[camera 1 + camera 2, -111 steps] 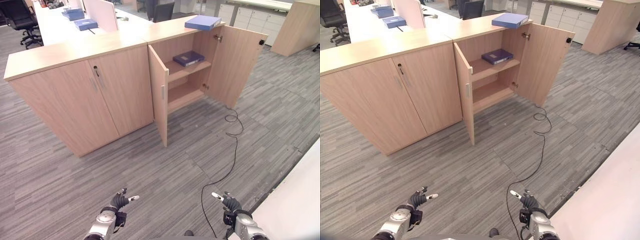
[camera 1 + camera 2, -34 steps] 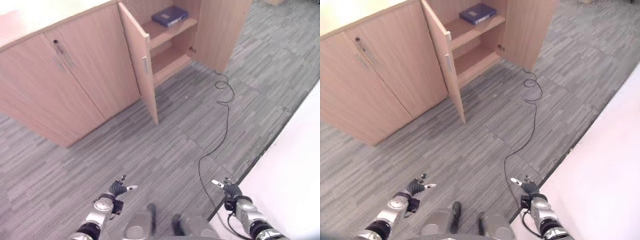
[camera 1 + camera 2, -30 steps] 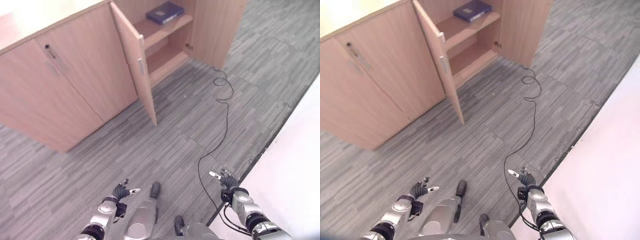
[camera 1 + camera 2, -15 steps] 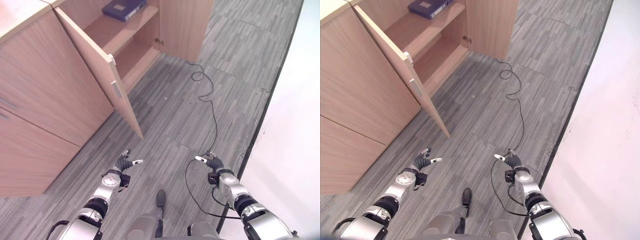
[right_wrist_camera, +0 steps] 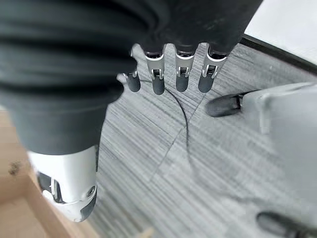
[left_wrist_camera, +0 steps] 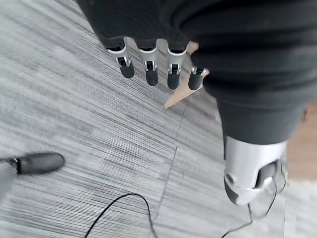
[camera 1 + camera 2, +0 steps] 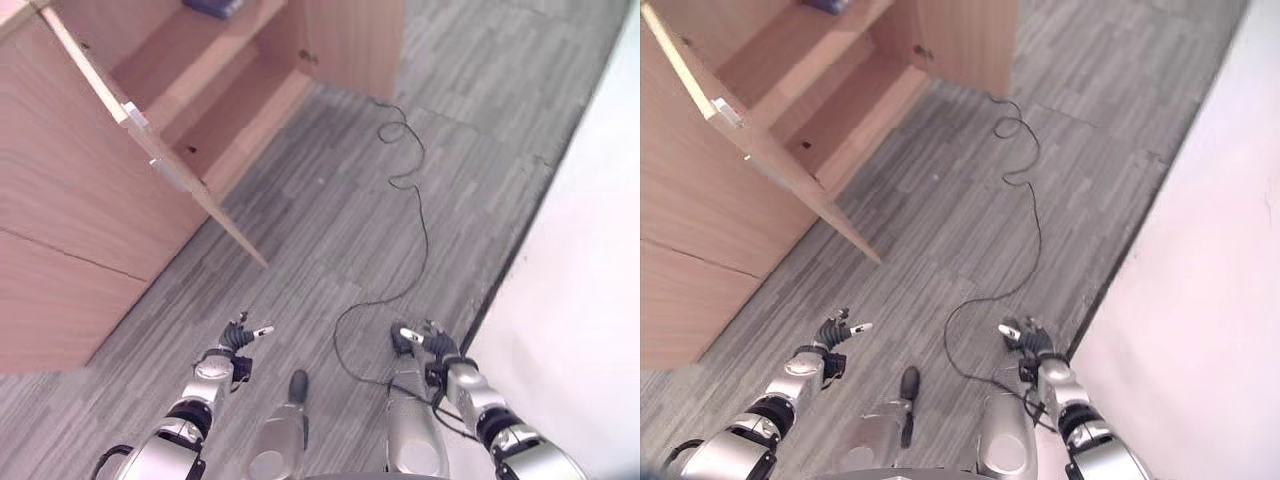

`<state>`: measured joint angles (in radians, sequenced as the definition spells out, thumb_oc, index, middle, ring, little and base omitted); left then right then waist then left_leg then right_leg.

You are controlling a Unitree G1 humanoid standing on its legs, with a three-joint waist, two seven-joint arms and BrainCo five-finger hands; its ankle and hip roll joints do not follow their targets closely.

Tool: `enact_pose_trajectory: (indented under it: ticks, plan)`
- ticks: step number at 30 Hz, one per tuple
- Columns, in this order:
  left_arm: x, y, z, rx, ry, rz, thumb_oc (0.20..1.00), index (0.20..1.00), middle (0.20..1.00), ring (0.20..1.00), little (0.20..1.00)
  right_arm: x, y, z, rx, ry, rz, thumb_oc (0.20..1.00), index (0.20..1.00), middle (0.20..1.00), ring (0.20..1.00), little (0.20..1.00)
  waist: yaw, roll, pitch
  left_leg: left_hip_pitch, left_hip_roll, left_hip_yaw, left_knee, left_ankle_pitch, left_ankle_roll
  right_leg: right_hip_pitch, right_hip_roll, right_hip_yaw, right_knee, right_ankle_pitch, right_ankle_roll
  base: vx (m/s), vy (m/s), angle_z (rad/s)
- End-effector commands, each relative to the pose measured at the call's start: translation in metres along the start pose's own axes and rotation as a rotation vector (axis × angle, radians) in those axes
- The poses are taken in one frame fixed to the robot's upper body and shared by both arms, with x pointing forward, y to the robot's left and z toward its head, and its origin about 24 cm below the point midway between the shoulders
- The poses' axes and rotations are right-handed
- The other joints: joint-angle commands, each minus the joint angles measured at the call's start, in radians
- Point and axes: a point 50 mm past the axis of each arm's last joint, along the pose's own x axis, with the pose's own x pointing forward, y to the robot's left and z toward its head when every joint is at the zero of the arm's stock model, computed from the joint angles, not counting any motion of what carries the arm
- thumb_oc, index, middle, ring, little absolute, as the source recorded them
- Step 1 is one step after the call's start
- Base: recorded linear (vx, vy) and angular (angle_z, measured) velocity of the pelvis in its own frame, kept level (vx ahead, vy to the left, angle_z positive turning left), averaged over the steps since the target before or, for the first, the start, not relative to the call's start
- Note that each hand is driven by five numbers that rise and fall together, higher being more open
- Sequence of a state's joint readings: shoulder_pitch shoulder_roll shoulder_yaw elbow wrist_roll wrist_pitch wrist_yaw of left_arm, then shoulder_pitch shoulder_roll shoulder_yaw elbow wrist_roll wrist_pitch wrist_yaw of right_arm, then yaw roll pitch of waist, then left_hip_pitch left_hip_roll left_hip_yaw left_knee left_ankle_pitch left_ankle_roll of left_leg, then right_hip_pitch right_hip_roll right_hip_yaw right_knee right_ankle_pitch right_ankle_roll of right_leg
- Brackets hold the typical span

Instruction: Put the empty folder in the office cabinet

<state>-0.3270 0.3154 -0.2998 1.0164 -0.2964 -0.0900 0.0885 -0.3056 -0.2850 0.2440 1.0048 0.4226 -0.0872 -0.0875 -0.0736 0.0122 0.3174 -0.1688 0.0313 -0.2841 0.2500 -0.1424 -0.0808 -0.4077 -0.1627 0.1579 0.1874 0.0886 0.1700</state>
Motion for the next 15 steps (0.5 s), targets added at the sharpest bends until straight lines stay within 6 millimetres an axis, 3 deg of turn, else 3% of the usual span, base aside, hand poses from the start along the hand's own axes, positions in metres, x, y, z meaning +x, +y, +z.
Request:
enact_pose_trajectory:
  ticks: [1, 2, 3, 6, 7, 9, 12, 15]
  plan:
    - [-0.003, -0.005, 0.004, -0.007, -0.055, -0.021, 1.000, 1.000, 1.000, 1.000, 1.000, -0.003, -0.020, 0.017, 0.017, -0.105, -0.027, 1.000, 1.000, 1.000, 1.000, 1.000, -0.055, 0.035, -0.086, 0.294, 0.100, 0.027, -0.179, -0.090, -0.020, 0.005, -0.018, 0.035, -0.013, 0.013, 0.044, 0.31, -0.416, 0.16]
    - [-0.004, -0.008, -0.004, -0.032, -0.034, -0.020, 1.000, 1.000, 1.000, 1.000, 1.000, -0.006, -0.027, 0.009, 0.001, -0.084, -0.040, 1.000, 1.000, 1.000, 1.000, 1.000, -0.063, 0.053, -0.092, 0.307, 0.137, 0.018, -0.186, -0.047, -0.034, -0.007, -0.009, 0.025, 0.050, -0.033, 0.032, 0.12, -0.164, 0.33]
    - [-0.005, -0.008, -0.004, -0.033, -0.033, -0.020, 1.000, 1.000, 1.000, 1.000, 1.000, -0.006, -0.027, 0.009, 0.000, -0.084, -0.041, 1.000, 1.000, 1.000, 1.000, 1.000, -0.064, 0.055, -0.093, 0.308, 0.139, 0.018, -0.189, -0.046, -0.035, -0.008, -0.008, 0.024, 0.054, -0.036, 0.031, 0.17, -0.233, 0.49]
    - [-0.009, -0.012, -0.017, -0.068, 0.003, -0.027, 1.000, 1.000, 1.000, 1.000, 1.000, -0.009, -0.038, -0.001, -0.048, -0.049, -0.047, 1.000, 1.000, 1.000, 1.000, 1.000, -0.062, 0.076, -0.101, 0.291, 0.197, 0.018, -0.124, 0.126, -0.044, -0.003, 0.007, 0.007, 0.137, -0.114, -0.002, 0.17, -0.245, 0.11]
    - [-0.010, -0.012, -0.019, -0.073, 0.009, -0.027, 1.000, 1.000, 1.000, 1.000, 1.000, -0.010, -0.041, -0.003, -0.068, -0.036, -0.051, 1.000, 1.000, 1.000, 1.000, 1.000, -0.058, 0.071, -0.098, 0.266, 0.201, 0.029, -0.077, 0.194, -0.030, 0.010, 0.010, 0.000, 0.149, -0.138, -0.014, 0.17, -0.341, 0.15]
    - [-0.010, -0.015, -0.016, -0.093, -0.004, -0.039, 1.000, 1.000, 1.000, 1.000, 1.000, -0.011, -0.045, -0.001, -0.069, -0.043, -0.063, 1.000, 1.000, 1.000, 1.000, 1.000, -0.041, 0.040, -0.078, 0.124, 0.150, 0.038, 0.101, 0.281, -0.002, 0.067, 0.018, 0.011, 0.140, -0.153, -0.044, 0.14, -0.423, 0.21]
    - [-0.010, -0.013, -0.016, -0.079, 0.001, -0.041, 1.000, 1.000, 1.000, 1.000, 1.000, -0.012, -0.056, -0.003, -0.080, -0.027, -0.093, 1.000, 1.000, 1.000, 1.000, 1.000, -0.020, 0.003, -0.066, 0.025, 0.137, 0.135, 0.195, 0.244, 0.002, 0.135, 0.010, -0.013, 0.138, -0.196, -0.085, 0.15, -0.399, 0.30]
    - [-0.009, -0.019, -0.015, -0.067, 0.003, -0.056, 1.000, 1.000, 1.000, 1.000, 1.000, -0.011, -0.067, 0.003, -0.076, -0.031, -0.130, 1.000, 1.000, 1.000, 1.000, 1.000, 0.002, -0.002, -0.062, -0.058, 0.043, 0.191, 0.128, 0.154, -0.005, 0.217, 0.008, -0.059, 0.089, -0.202, -0.099, 0.19, -0.228, 0.71]
